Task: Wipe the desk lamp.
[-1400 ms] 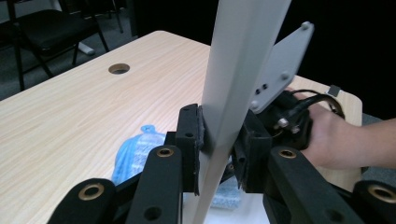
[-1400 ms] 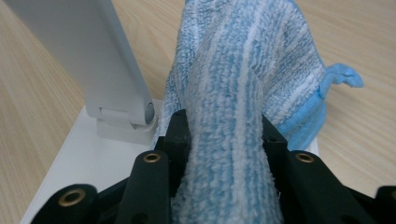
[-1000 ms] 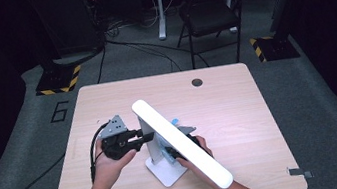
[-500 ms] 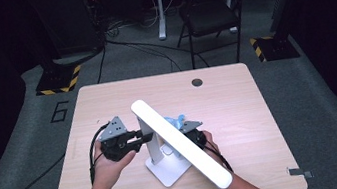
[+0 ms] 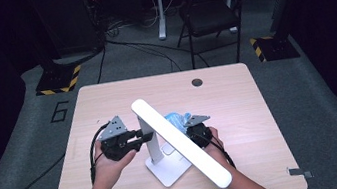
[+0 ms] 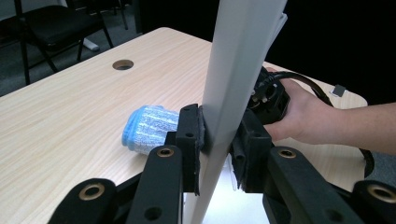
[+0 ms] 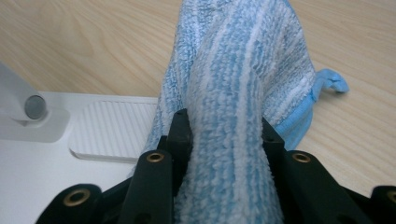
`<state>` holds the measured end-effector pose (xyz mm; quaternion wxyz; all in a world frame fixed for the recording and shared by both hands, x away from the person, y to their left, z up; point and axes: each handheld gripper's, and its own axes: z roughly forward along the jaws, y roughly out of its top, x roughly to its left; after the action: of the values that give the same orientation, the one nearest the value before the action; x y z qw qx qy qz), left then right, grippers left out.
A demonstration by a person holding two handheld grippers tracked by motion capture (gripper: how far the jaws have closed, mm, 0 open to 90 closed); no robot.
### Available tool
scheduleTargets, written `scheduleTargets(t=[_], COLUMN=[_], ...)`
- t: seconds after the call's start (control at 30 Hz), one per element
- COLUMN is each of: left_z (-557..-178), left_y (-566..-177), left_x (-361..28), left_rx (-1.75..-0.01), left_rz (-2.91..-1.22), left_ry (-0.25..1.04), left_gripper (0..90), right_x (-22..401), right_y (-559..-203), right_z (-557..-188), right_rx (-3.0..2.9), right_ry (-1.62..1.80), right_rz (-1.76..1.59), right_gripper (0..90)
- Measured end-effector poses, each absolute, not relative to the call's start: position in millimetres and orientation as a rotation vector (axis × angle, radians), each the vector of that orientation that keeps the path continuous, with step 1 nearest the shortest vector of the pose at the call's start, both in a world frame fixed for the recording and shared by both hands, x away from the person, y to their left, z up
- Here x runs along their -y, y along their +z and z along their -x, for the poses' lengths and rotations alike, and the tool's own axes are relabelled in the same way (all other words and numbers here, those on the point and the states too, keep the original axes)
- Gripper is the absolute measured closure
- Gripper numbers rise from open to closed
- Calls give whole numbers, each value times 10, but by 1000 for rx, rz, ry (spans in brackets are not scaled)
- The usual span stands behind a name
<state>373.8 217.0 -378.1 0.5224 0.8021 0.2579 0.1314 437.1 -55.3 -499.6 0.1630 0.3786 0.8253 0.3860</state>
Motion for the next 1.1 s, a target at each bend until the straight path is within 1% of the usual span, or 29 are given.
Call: scheduleTargets(t=[0.1,0.23,0.53,0.63,0.7,0.83,0.93,1.1], left_z=[-3745,-3745,-3742,-3749,-3750,-3730,-3729,-3724], left_y=[-3782,-3784,-3790,-3795,-3795,-3786,-3782,-3783], left_x=[-2181,-2174,-2173,-2175,-2176,-2167,-2175,-2179], left_rx=[-621,-622,-626,-626,-628,-636,-627,-629], left_rz=[-1921,-1920,-1917,-1912,-1915,-1921,-1928,-1927], left_ry=[306,312,310,312,306,299,309,317], left_gripper=[742,742,741,739,737,741,742,744], right_x=[567,495,139,61,70,49,63,197], right_y=[-4973,-4951,-4947,-4947,-4956,-4991,-4999,-5014], right_z=[-4365,-4308,-4100,-4042,-4051,-4038,-4049,-4132], right_rx=[-2365,-2372,-2471,-2468,-2463,-2459,-2459,-2428], right_ry=[1142,1143,1205,1180,1180,1090,1092,1101], right_rz=[-1113,-1076,-910,-922,-937,-840,-838,-827], right_gripper=[661,659,654,650,652,662,665,668])
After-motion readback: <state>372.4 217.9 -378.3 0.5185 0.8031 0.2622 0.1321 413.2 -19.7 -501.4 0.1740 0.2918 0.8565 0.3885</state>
